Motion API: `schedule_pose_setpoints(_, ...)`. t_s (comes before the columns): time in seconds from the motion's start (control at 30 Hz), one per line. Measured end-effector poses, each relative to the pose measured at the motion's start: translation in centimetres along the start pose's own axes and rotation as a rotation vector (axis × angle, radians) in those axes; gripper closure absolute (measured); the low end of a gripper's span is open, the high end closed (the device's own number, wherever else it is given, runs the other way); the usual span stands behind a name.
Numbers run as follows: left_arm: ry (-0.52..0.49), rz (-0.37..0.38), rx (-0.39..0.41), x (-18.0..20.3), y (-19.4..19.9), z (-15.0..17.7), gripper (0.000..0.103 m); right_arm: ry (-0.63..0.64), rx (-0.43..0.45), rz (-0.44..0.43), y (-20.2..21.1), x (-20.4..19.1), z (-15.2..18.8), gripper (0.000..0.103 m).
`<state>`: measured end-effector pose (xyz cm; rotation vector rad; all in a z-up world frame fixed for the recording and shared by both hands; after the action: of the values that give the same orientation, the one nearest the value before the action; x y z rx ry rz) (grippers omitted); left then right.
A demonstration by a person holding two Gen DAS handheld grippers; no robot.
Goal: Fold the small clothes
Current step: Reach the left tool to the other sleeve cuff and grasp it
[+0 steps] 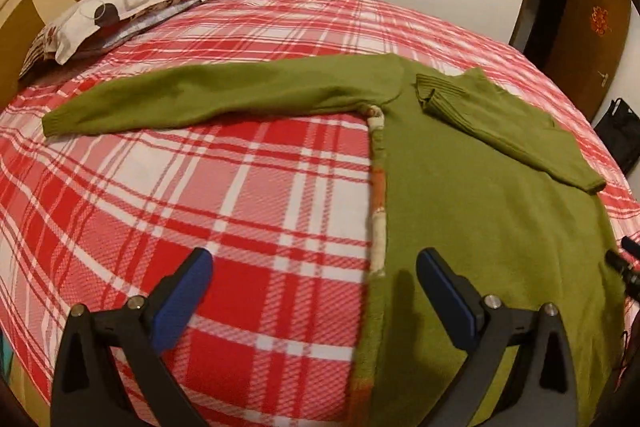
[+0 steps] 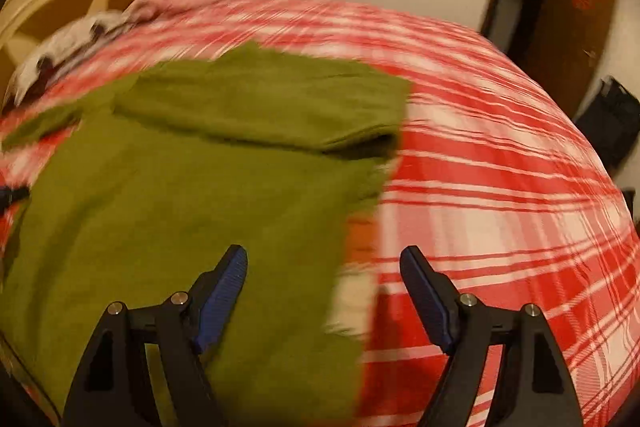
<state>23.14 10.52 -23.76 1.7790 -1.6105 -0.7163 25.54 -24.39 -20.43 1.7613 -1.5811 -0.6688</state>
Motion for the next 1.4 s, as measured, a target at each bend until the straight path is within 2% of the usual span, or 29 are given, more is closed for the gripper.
schedule_pose_setpoints(0.13, 0.010, -0.052, 0.038, -3.2, 1.1, -0.1, 0.000, 0.060, 0.038, -0.045, 1.0, -3.0, 0.6, 0.024)
schedule_pose_setpoints(0.3, 0.088, -0.174, 0.046, -11.0, 1.1, -0.6, 0.000, 0.134, 0.098, -0.065, 2.3, -5.8, 0.9, 0.024)
schedule_pose_setpoints(0.4, 0.155, -0.249, 0.055, -16.1, 1.5, -0.8, 0.000, 0.178, 0.138, -0.073, 2.9, -7.2, 0.8, 0.024)
schedule_pose_setpoints(0.57, 0.296, -0.291, 0.073, -23.4, 1.0, -1.7, 0.000, 0.240, 0.169, -0.073, 3.1, -9.2, 1.0, 0.024)
schedule_pose_setpoints(0.67, 0.382, -0.290, 0.087, -26.6, 0.2, -2.4, 0.004, 0.270, 0.181, -0.069, 3.2, -10.3, 1.2, 0.024)
schedule_pose_setpoints(0.77, 0.458, -0.243, 0.099, -28.4, -0.5, -2.9, 0.011, 0.298, 0.193, -0.068, 3.3, -11.1, 1.5, 0.024)
schedule_pose_setpoints(0.87, 0.511, -0.175, 0.115, -28.8, -1.4, -3.5, 0.020, 0.329, 0.203, -0.059, 3.3, -11.7, 1.8, 0.024)
schedule_pose_setpoints(1.03, 0.579, -0.069, 0.098, -28.8, -3.8, -4.0, 0.023, 0.369, 0.194, -0.051, 2.8, -12.5, 2.4, 0.024)
schedule_pose_setpoints(1.07, 0.587, -0.085, 0.103, -28.9, -4.0, -4.0, 0.031, 0.376, 0.193, -0.050, 2.7, -12.7, 2.5, 0.024)
schedule_pose_setpoints(1.13, 0.585, -0.078, 0.131, -29.0, -4.0, -4.4, 0.058, 0.386, 0.195, -0.049, 2.6, -13.1, 2.6, 0.024)
schedule_pose_setpoints(1.17, 0.586, -0.037, 0.129, -29.0, -4.3, -4.6, 0.095, 0.395, 0.193, -0.049, 2.5, -13.4, 2.8, 0.024)
schedule_pose_setpoints(1.27, 0.621, -0.008, 0.159, -29.3, -3.8, -4.7, 0.093, 0.417, 0.195, -0.044, 2.4, -13.9, 3.2, 0.024)
schedule_pose_setpoints(1.4, 0.606, -0.014, 0.199, -28.9, -2.4, -5.3, 0.093, 0.426, 0.196, -0.045, 2.2, -14.1, 3.5, 0.024)
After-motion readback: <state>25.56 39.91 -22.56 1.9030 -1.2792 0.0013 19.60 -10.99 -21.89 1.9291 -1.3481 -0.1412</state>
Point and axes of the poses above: each gripper's, at about its wrist camera, not at the fingertips, and y roughly against the way its jaws point, x to its right, z to its underside, the point moved 6 cm from there along -y, roughly the way its jaws point, and after that the axes turned 8 degrees about -y, right-handed, at the moved point
